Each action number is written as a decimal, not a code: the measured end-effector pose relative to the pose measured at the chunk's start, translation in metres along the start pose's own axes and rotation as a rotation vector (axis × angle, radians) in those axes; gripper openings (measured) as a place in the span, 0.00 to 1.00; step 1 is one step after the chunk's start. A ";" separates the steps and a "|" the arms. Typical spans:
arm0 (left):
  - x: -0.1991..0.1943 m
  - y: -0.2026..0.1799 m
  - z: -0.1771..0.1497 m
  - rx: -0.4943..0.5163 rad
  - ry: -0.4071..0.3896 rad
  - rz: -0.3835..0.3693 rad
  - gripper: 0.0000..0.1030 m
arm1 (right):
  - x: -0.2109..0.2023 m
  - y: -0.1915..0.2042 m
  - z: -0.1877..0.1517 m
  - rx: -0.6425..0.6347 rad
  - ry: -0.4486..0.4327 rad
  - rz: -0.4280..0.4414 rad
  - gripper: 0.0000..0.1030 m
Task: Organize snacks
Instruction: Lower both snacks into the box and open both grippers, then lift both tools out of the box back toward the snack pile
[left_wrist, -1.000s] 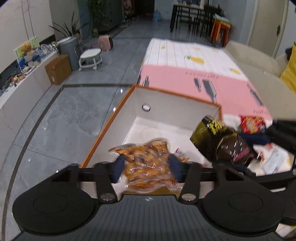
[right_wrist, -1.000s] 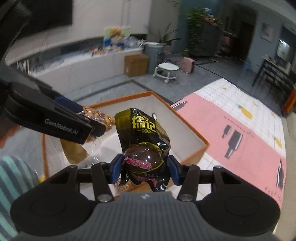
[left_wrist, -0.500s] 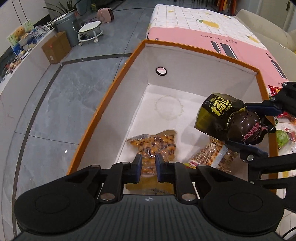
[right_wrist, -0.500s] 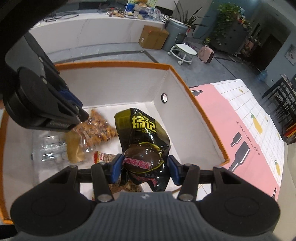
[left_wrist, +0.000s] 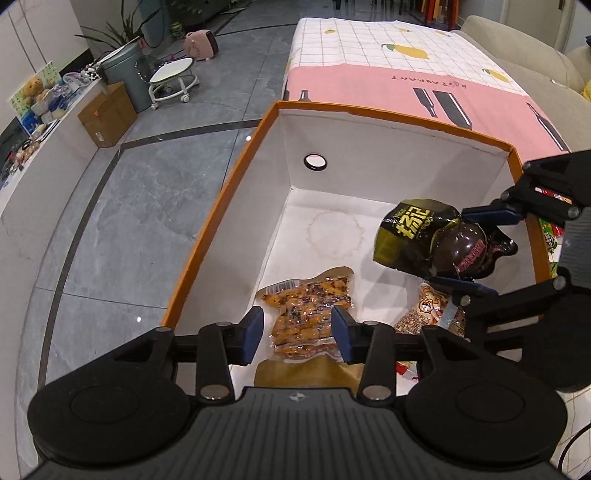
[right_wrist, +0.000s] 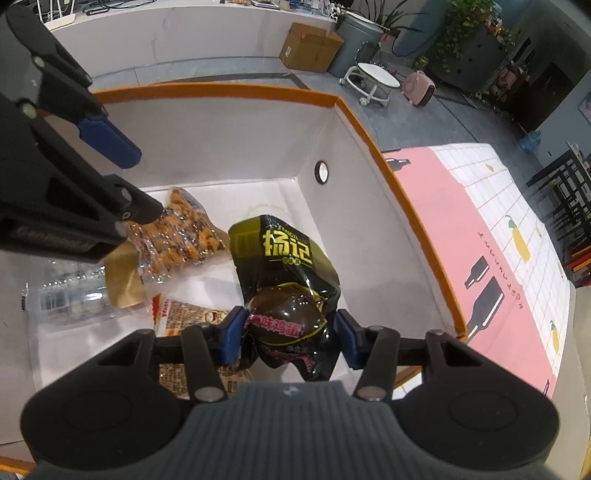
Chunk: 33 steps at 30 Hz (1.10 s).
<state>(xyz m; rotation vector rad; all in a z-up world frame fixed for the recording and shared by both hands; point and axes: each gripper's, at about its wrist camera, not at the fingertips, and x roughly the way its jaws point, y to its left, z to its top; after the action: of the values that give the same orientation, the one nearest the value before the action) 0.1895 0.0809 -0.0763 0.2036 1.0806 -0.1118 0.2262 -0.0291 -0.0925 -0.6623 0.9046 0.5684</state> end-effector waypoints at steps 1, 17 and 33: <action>0.001 -0.001 0.000 0.003 0.002 -0.001 0.52 | 0.001 0.000 0.001 0.002 0.003 -0.001 0.49; 0.000 0.001 -0.002 0.000 0.002 -0.005 0.67 | 0.002 -0.004 0.010 0.052 0.006 -0.020 0.58; -0.043 0.003 -0.010 -0.034 -0.122 0.001 0.74 | -0.055 -0.017 0.003 0.177 -0.106 -0.032 0.80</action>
<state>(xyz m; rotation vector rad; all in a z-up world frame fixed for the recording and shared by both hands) 0.1612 0.0856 -0.0423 0.1644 0.9603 -0.1030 0.2116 -0.0477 -0.0396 -0.4811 0.8327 0.4843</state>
